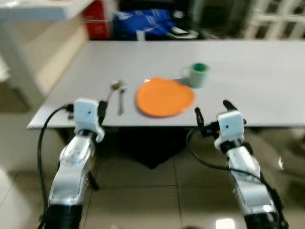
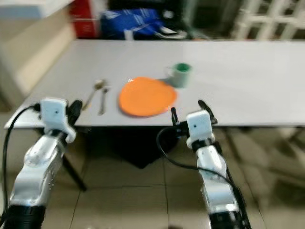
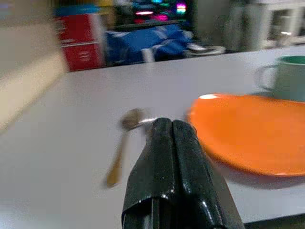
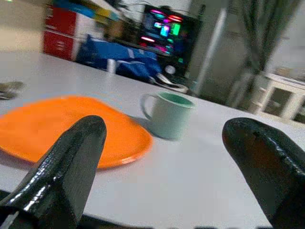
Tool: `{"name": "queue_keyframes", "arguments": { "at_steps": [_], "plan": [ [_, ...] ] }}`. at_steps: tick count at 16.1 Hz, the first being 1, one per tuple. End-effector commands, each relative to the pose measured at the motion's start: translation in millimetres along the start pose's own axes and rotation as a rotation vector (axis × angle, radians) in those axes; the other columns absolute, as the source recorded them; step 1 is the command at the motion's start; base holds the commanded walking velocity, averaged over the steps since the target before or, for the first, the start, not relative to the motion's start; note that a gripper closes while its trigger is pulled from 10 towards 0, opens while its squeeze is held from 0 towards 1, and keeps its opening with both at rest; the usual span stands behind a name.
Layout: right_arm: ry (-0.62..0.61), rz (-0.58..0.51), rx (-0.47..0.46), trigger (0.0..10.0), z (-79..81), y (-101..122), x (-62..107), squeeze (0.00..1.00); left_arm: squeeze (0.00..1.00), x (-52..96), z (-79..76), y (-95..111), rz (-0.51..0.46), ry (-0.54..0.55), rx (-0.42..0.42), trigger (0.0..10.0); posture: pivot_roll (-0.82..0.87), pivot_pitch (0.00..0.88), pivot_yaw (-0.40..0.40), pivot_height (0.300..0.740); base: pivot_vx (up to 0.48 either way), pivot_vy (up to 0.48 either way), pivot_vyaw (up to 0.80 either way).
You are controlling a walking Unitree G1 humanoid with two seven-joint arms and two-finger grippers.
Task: Setting the table
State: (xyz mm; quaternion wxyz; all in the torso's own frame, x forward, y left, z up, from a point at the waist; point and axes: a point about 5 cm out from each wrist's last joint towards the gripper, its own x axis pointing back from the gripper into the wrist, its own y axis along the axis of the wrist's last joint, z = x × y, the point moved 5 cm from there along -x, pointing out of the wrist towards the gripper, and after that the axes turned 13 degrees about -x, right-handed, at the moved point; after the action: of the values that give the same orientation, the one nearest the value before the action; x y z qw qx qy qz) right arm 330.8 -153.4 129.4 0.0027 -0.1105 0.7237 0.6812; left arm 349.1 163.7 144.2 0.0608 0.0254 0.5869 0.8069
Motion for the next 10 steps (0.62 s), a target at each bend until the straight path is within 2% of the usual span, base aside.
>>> {"name": "queue_keyframes", "arguments": {
  "at_steps": [1,2,5,10],
  "plan": [
    [0.011,-0.012,-0.004,10.0,4.3,1.6,0.1,0.0,0.0,0.8,3.5,-6.8,0.024,-0.003,-0.018,10.0,-0.16,0.0,0.076,0.74,0.0,0.48,0.0],
    [0.013,-0.01,-0.002,10.0,4.9,0.8,0.6,0.0,0.0,-0.4,3.5,-5.9,0.023,-0.004,-0.025,10.0,-0.16,0.0,0.077,0.74,0.0,0.379,0.0],
    [0.032,-0.015,0.009,10.0,9.0,0.2,3.3,0.0,0.0,-1.3,3.3,-3.8,0.023,0.018,-0.045,10.0,-0.17,0.0,0.08,0.74,0.0,0.0,0.0],
    [0.044,-0.025,0.008,10.0,14.7,0.2,5.6,0.0,0.0,-1.5,-3.3,0.3,0.008,0.005,-0.044,10.0,-0.16,0.0,0.085,0.74,0.0,0.414,0.0]
  ]
}}
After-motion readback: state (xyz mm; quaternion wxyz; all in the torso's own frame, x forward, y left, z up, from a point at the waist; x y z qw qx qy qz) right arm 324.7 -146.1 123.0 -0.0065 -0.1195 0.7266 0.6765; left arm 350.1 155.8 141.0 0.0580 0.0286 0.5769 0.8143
